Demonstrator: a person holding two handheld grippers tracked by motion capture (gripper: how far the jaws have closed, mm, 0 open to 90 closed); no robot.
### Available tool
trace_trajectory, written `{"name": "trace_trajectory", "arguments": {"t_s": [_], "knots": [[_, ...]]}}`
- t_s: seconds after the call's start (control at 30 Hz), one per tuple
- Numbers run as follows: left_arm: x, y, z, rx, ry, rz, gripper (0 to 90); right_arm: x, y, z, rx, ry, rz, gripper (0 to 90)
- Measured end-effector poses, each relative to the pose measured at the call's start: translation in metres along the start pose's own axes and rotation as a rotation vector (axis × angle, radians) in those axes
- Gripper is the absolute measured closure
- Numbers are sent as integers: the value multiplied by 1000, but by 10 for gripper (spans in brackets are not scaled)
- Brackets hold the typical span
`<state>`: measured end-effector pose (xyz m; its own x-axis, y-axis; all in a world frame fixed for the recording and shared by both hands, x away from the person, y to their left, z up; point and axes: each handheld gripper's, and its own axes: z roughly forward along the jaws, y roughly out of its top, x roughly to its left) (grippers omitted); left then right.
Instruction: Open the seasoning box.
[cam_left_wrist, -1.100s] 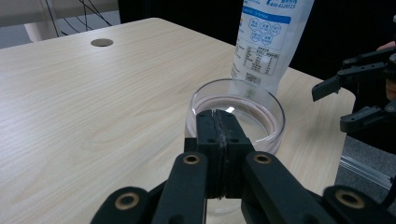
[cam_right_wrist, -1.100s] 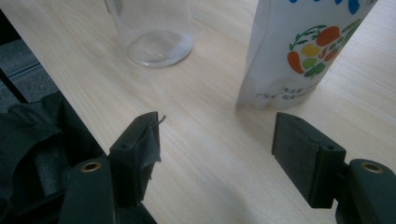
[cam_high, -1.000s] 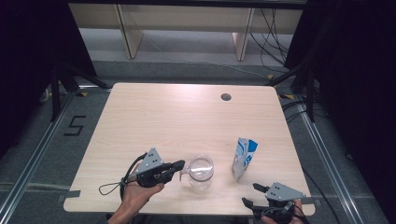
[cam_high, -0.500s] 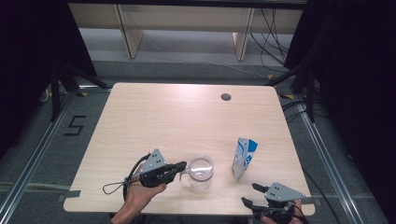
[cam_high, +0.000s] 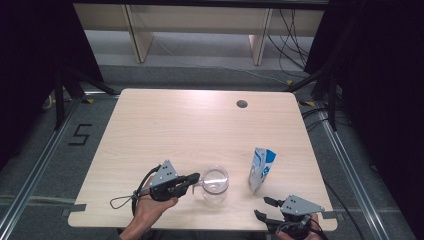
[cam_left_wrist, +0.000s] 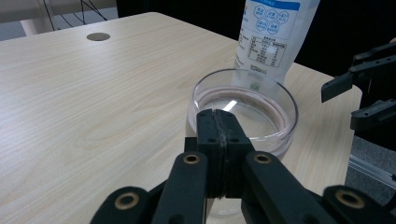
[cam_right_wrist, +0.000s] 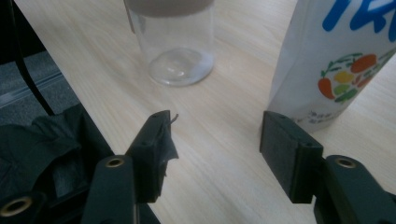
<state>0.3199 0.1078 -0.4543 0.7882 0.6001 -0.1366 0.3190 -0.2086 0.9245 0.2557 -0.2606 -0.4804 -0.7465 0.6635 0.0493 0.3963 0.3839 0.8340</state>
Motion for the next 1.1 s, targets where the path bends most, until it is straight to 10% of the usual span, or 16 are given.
{"name": "trace_trajectory", "arguments": {"t_s": [1.1], "knots": [[3, -5, 0, -30, -20, 17, 872, 16, 40, 43, -109, 19, -126, 848]]}}
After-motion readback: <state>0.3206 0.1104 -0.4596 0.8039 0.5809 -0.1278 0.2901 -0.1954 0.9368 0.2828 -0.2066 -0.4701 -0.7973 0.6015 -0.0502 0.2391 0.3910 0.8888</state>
